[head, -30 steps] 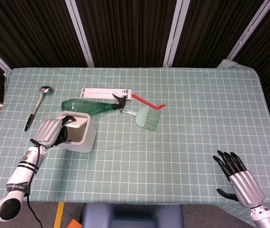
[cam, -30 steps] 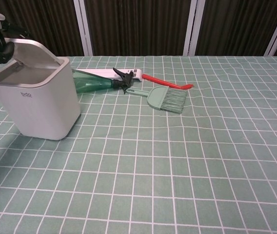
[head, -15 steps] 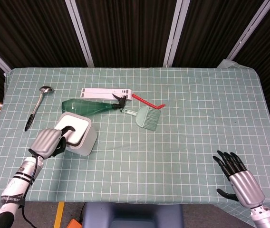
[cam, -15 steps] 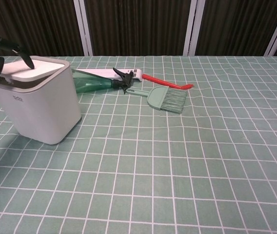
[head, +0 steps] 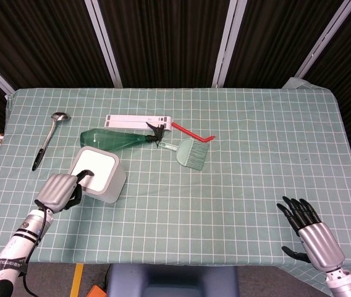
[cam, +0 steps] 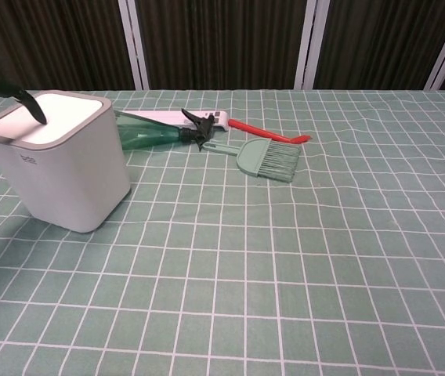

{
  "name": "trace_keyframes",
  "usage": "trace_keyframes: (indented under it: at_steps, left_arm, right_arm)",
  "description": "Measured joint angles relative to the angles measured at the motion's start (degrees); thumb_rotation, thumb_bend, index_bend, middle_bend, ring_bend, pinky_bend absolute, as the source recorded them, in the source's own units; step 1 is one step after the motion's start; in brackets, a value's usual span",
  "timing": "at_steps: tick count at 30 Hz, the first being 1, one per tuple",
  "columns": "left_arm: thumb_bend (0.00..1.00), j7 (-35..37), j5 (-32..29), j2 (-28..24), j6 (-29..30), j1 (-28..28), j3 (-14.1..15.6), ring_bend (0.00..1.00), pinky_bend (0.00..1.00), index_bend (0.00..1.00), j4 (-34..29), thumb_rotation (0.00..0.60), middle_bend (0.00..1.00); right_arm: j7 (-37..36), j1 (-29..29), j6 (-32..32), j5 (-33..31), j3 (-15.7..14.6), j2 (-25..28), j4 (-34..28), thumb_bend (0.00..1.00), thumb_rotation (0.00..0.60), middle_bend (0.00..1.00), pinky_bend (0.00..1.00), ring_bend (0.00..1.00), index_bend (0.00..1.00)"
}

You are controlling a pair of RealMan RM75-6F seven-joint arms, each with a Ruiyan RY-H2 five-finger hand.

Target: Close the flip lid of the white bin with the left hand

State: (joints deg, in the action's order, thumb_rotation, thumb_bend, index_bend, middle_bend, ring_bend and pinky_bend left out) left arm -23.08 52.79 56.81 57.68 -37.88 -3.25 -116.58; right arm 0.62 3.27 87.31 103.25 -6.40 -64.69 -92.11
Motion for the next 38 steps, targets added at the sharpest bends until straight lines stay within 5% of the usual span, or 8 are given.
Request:
trace_keyframes:
  at_steps: [11, 17, 21, 23, 25, 27, 33, 38]
  left_arm:
    - [0.81, 0.1, 1.9, 0.9, 1.1, 0.3, 0.2, 1.00, 1.00, 0.22, 0.0, 0.600, 1.00]
    - [0.78, 6.5, 11.3, 0.4, 6.5, 3.5, -0.9, 0.99, 1.00, 0.17, -0.9, 0.600, 1.00]
    - [0.67, 11.8, 20.9, -1.2, 10.6, 7.3, 0.2, 0.81, 1.00, 0.17, -1.3, 0.600, 0.91]
    - [0.58, 14.3, 25.8, -1.9, 12.6, 9.4, 1.6, 0.51, 0.78, 0.18, -0.9, 0.600, 0.63]
    - [0.50, 17.6, 32.2, -2.5, 15.2, 12.3, 4.1, 0.11, 0.29, 0.17, 0.5, 0.600, 0.19]
    - [0.47, 20.4, 38.7, -2.7, 18.7, 16.1, 7.4, 0.00, 0.09, 0.17, 3.5, 0.600, 0.02]
    - [0.43, 23.3, 46.9, 2.6, 30.4, 26.7, 12.2, 0.00, 0.00, 0.14, 18.6, 0.600, 0.00]
    - [0.42, 25.8, 48.1, 5.5, 32.3, 29.7, 13.3, 0.00, 0.00, 0.12, 24.8, 0.600, 0.00]
  right_arm:
    - [-0.1, 0.0, -0.1, -0.1, 0.1, 0.0, 0.0, 0.18, 0.600, 0.00, 0.00, 0.00, 0.00]
    - [0.0, 0.0, -0.2, 0.0, 0.0, 0.0, 0.0, 0.18, 0.600, 0.00, 0.00, 0.00, 0.00]
    - [0.0, 0.0, -0.1, 0.1, -0.1, 0.1, 0.0, 0.18, 0.600, 0.00, 0.00, 0.00, 0.00]
    - [0.0, 0.0, -0.1, 0.3, -0.2, 0.1, 0.0, 0.18, 0.600, 0.00, 0.00, 0.00, 0.00]
    - [0.1, 0.0, -0.2, 0.4, -0.3, 0.0, -0.1, 0.18, 0.600, 0.00, 0.00, 0.00, 0.00]
    - [0.2, 0.0, -0.2, 0.6, -0.4, 0.0, 0.0, 0.18, 0.600, 0.00, 0.00, 0.00, 0.00]
    - [0.1, 0.0, -0.1, 0.5, -0.2, 0.0, 0.1, 0.18, 0.600, 0.00, 0.00, 0.00, 0.00]
    - [-0.4, -0.2, 0.6, 0.9, -0.4, 0.3, 0.1, 0.18, 0.600, 0.00, 0.00, 0.00, 0.00]
